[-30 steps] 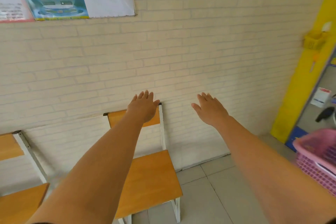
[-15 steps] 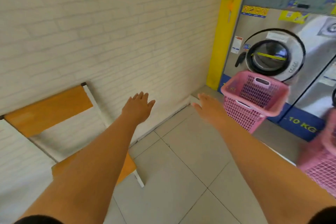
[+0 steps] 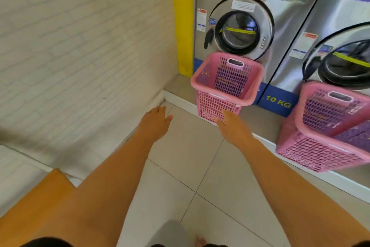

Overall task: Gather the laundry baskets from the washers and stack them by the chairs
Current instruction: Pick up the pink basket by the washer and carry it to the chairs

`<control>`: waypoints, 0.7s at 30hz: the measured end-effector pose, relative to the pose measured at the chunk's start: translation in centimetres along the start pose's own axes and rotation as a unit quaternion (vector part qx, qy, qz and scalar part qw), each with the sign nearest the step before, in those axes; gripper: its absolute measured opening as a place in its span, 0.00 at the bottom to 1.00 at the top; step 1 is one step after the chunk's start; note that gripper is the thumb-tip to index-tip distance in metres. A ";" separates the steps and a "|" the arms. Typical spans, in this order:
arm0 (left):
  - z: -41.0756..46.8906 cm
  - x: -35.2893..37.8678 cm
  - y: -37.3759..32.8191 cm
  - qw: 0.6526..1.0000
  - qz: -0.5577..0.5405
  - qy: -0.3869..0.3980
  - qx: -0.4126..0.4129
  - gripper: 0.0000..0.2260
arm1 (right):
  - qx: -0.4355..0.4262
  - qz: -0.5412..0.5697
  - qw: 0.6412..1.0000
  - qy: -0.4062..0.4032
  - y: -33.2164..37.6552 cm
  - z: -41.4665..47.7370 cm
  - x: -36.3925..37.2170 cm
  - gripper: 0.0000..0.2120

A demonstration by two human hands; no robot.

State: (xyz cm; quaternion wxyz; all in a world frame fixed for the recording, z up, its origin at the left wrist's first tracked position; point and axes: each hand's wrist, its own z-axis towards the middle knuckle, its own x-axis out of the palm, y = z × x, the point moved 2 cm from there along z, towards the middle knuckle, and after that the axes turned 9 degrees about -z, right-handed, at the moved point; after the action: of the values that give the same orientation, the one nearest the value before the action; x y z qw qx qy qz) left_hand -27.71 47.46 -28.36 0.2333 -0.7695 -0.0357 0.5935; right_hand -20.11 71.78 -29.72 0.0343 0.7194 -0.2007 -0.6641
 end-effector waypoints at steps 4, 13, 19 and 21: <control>6.4 2.4 -2.3 0.999 -0.008 0.029 0.016 0.26 | 0.060 0.015 0.998 -0.008 -3.8 3.7 0.7 0.16; 24.1 6.0 -5.4 0.993 -0.014 0.088 0.074 0.25 | 0.212 0.074 0.974 -0.015 -9.7 14.9 2.4 0.23; 32.9 7.9 -7.6 0.990 -0.031 0.080 0.111 0.20 | 0.289 0.106 0.950 -0.049 -12.5 21.1 3.2 0.22; 35.3 8.9 -8.3 0.989 -0.028 0.089 0.114 0.20 | 0.307 0.104 0.945 -0.048 -13.9 23.0 3.6 0.22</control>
State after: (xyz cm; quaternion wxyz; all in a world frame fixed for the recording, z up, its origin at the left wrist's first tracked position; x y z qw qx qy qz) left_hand -56.10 68.99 -39.60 0.3378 -0.7865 0.0318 0.5161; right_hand -38.92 88.34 -40.14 -0.1290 0.6375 -0.4700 -0.5967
